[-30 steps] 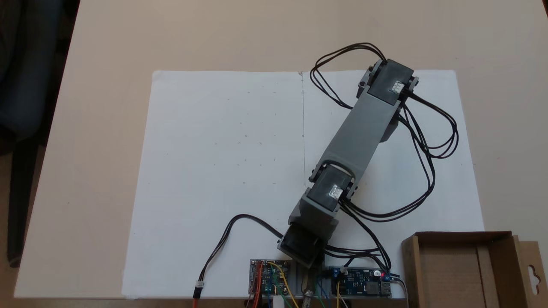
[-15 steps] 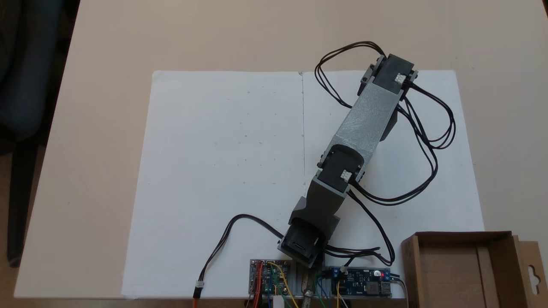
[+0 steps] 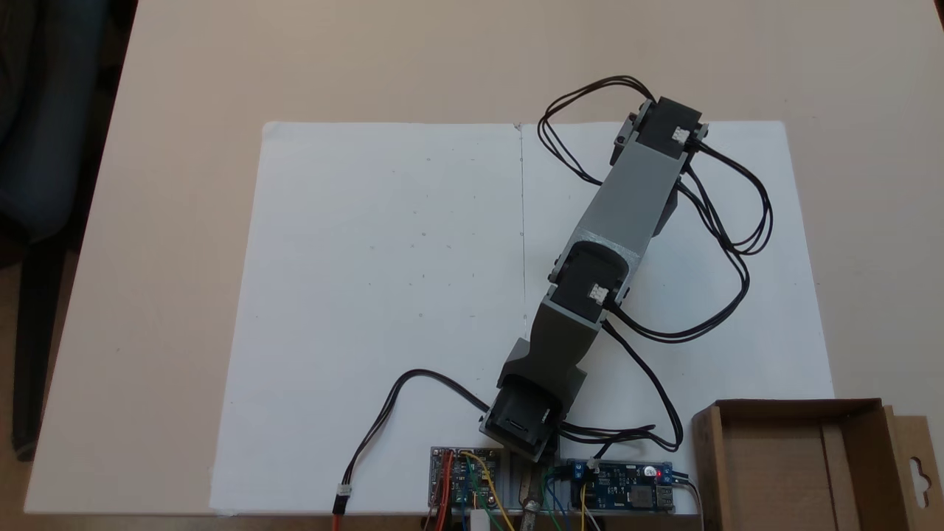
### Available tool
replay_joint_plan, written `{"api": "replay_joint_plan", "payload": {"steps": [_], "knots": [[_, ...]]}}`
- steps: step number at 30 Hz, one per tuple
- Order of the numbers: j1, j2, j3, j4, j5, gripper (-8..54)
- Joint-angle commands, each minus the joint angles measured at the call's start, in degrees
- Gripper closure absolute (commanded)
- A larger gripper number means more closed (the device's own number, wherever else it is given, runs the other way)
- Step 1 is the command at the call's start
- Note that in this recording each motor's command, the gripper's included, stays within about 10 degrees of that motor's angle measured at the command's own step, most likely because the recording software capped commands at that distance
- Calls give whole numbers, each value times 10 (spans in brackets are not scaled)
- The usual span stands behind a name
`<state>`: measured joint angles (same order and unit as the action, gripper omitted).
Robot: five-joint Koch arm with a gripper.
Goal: Grasp a green dice and put it in the bin.
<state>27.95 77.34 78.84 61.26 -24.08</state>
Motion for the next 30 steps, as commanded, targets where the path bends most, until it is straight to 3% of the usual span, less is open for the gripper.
{"api": "replay_joint_plan", "payload": {"steps": [1, 20, 30], "knots": [[8, 11, 2, -14, -54, 12], [18, 11, 24, -29, -56, 13], [16, 11, 114, -139, -57, 14]]}}
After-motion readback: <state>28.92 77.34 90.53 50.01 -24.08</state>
